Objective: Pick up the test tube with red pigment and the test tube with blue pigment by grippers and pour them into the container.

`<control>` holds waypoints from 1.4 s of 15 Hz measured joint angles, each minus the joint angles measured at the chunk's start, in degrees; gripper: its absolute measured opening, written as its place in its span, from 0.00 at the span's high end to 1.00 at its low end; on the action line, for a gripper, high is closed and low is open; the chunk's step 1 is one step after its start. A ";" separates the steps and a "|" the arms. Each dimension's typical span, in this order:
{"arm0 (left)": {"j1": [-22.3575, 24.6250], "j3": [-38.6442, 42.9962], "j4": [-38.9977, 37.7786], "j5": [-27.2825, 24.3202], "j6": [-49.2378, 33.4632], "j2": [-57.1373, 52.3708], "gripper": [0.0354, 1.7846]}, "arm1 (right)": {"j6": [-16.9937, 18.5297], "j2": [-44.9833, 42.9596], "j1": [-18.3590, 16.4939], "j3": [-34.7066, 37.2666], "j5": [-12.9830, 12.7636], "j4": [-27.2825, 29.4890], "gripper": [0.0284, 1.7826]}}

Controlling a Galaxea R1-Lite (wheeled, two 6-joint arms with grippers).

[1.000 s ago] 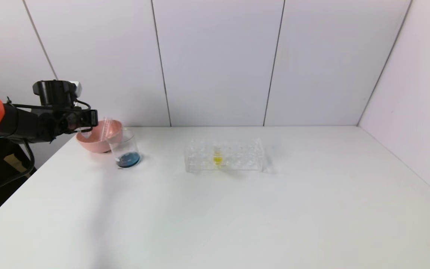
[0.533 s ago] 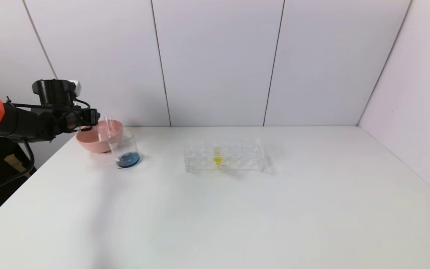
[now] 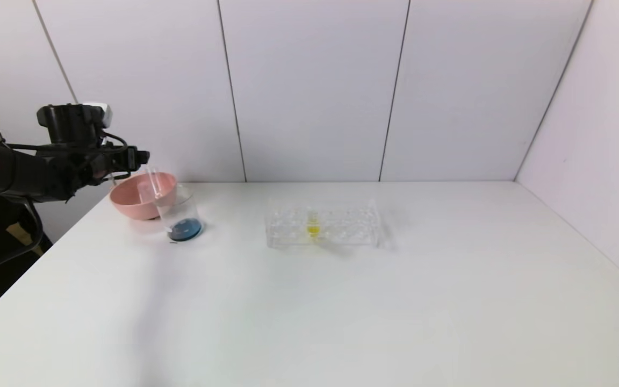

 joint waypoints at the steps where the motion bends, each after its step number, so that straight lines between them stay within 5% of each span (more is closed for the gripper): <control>1: -0.22 0.72 -0.51 0.02 0.17 -1.65 0.01 | 0.00 0.00 0.00 0.00 0.00 0.00 0.00; 6: -2.39 4.24 1.48 -1.19 4.29 -14.23 0.01 | 0.00 0.00 0.05 0.00 0.00 0.00 0.00; 14: -3.02 11.61 18.18 -12.84 12.73 -37.34 0.01 | 0.00 0.00 0.02 0.00 0.00 0.00 0.00; 21: -4.18 27.37 24.76 -16.70 13.14 -66.89 0.01 | 0.00 0.00 0.05 0.00 0.00 0.00 0.00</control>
